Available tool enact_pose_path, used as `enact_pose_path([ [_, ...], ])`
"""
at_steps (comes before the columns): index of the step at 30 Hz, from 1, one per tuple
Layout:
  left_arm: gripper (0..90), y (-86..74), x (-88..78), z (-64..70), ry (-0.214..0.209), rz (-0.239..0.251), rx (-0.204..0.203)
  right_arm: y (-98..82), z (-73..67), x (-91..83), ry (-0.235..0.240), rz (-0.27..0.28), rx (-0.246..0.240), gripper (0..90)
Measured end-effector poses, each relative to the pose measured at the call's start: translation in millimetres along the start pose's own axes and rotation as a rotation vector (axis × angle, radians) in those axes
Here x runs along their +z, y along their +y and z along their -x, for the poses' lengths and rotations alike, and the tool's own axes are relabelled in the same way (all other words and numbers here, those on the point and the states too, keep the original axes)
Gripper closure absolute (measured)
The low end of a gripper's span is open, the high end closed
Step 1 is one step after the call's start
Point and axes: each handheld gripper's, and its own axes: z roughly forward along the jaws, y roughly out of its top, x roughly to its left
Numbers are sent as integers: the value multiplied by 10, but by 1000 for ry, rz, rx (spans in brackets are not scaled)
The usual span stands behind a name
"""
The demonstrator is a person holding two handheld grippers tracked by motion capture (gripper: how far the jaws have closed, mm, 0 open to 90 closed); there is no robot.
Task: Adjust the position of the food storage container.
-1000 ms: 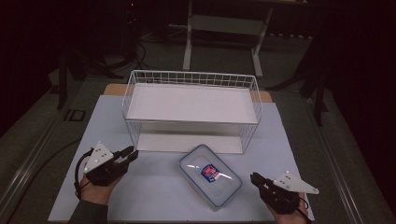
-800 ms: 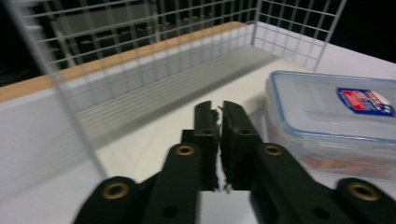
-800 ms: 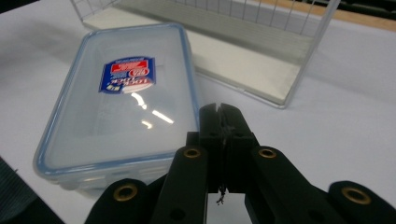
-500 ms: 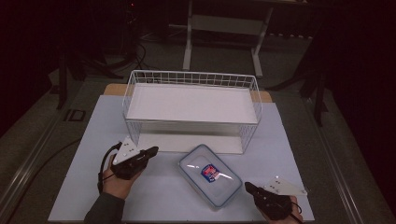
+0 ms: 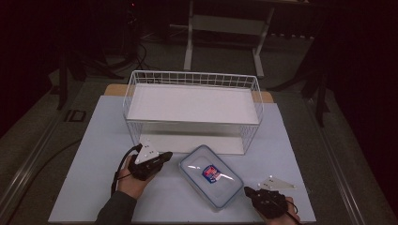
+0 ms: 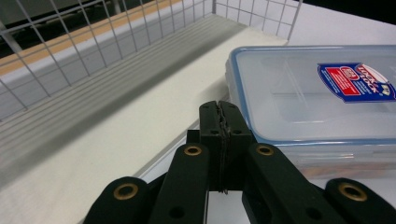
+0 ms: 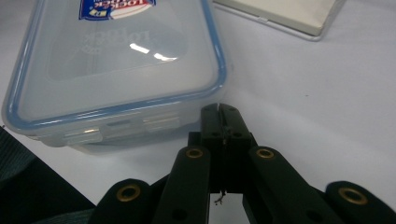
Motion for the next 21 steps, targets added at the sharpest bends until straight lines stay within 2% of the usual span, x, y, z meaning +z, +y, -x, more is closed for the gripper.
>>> enact_pose_path([
  [2, 888, -7, 14, 5, -2, -7, 1, 13, -17, 33, -26, -17, -15, 899],
  [7, 888, -26, 75, -5, -5, -32, 6, 41, 34, 74, -27, -22, 15, 899],
  [14, 888, -44, 197, -21, -9, -64, 13, 103, 8, 167, -25, -34, 0, 898],
  [18, 888, -47, 250, -42, -6, -71, 10, 61, -41, 86, -9, -26, 17, 898],
  [21, 888, -32, 293, -54, -7, -72, 9, 34, -145, 0, 0, -14, -7, 898],
])
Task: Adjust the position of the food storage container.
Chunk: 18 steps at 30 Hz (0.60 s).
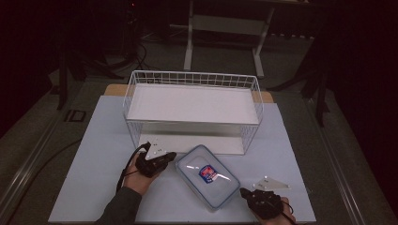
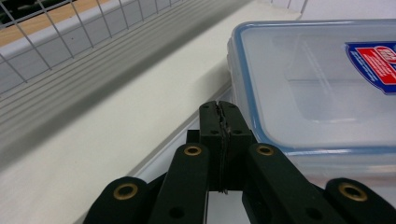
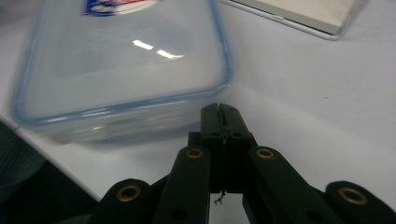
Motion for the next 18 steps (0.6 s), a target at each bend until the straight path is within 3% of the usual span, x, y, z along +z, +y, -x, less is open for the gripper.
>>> enact_pose_path([
  [2, 888, 14, 23, 2, -4, -2, 1, -4, -25, -20, 4, 7, -5, 897],
  [3, 888, 26, 40, 4, -2, -2, 8, -12, -69, -51, 36, 18, -3, 897],
  [13, 889, 64, 104, 42, -15, -2, 8, -102, -528, -76, 151, 4, -137, 895],
  [18, 889, 65, 95, 43, -14, -6, 12, -124, -658, -37, 174, -21, -191, 895],
])
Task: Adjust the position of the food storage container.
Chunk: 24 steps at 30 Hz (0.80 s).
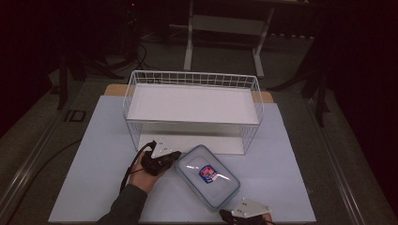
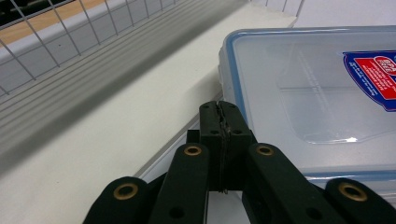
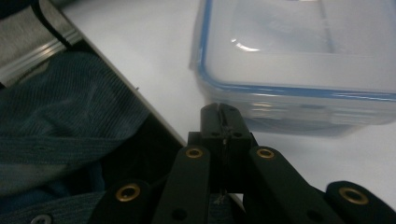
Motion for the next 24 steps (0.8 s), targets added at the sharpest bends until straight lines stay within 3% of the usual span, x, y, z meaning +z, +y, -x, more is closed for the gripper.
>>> enact_pose_path([
  [10, 889, -14, -19, 62, -5, 8, -9, 1, 44, 4, -45, -18, -6, 897],
  [16, 889, -18, -18, 144, -42, 12, 2, -50, 204, -90, -119, -32, 34, 897],
  [24, 887, -13, 49, 166, -46, -20, 12, -71, 470, -141, -192, -39, 100, 897],
])
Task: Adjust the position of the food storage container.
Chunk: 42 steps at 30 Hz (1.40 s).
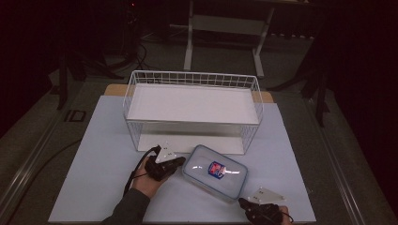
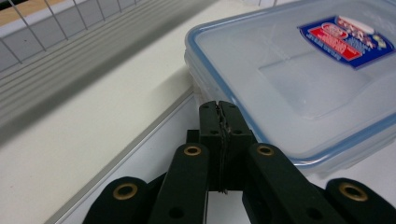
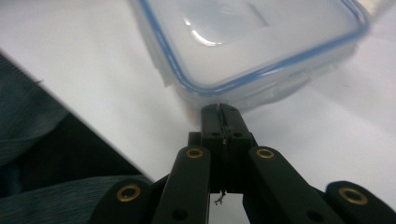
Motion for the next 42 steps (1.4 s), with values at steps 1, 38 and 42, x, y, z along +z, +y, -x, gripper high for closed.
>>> enact_pose_path([
  [1, 886, 2, 9, 4, -2, 4, -6, 5, 47, 8, -8, 0, 13, 897],
  [38, 890, -30, -69, 9, 25, -52, -60, 343, 586, 325, -25, 42, 186, 900],
  [42, 891, -83, -151, -22, 31, -55, -87, 408, 544, 383, -16, 42, 169, 900],
])
